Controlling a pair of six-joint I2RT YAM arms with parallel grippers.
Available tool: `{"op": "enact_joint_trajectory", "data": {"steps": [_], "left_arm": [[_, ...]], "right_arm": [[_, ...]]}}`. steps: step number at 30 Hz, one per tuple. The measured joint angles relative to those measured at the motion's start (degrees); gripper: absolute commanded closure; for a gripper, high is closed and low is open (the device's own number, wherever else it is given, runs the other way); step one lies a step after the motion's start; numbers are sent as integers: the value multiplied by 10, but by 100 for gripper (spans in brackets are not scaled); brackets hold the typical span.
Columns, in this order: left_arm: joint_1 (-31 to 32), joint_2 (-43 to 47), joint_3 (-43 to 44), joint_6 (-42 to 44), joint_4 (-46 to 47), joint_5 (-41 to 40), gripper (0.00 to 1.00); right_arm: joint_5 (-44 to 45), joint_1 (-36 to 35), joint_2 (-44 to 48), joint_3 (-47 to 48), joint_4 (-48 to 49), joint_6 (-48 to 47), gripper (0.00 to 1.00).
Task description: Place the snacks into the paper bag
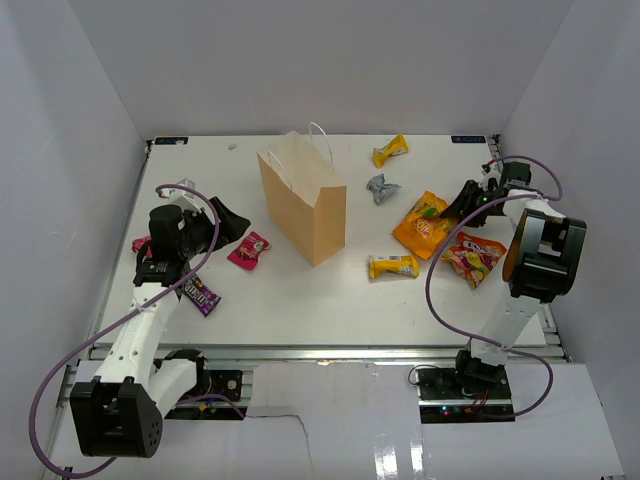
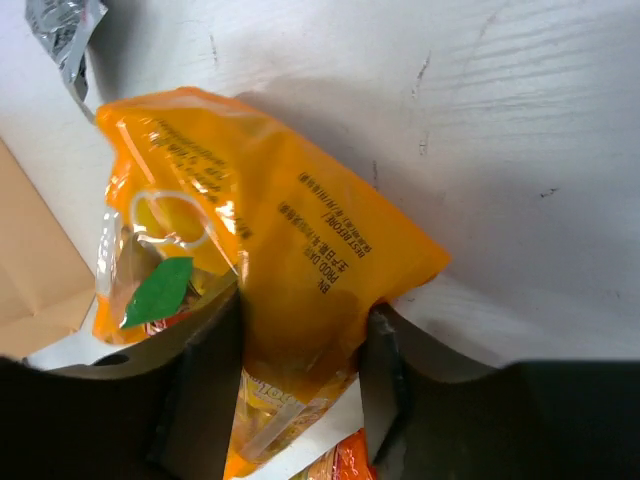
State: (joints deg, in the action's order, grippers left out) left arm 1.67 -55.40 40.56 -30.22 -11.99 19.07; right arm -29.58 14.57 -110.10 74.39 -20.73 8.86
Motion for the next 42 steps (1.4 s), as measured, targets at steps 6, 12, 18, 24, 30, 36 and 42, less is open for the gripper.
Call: {"op": "enact_joint_trajectory", "data": {"steps": [6, 12, 18, 24, 30, 36, 42], "left_arm": [[0, 0, 0, 0, 0, 0, 2], [0, 0, 0, 0, 0, 3, 2], [0, -3, 0, 0, 1, 9, 2], [0, -5, 0, 0, 3, 14, 2], [0, -5, 0, 0, 4, 16, 2], [0, 4, 0, -1, 4, 16, 2], [0, 26, 0, -3, 2, 16, 2]], "right_arm": [[-29, -1, 15, -15, 35, 25, 92], [-40, 0, 66, -42, 58, 14, 92], [-70, -6, 162, -50, 96, -2, 92], [-98, -35, 240, -19, 135, 2, 92], [-104, -107, 238, 100, 136, 17, 92], [-79, -209, 197, 333, 136, 25, 92], [-35, -352, 184, 468, 144, 2, 92]]}}
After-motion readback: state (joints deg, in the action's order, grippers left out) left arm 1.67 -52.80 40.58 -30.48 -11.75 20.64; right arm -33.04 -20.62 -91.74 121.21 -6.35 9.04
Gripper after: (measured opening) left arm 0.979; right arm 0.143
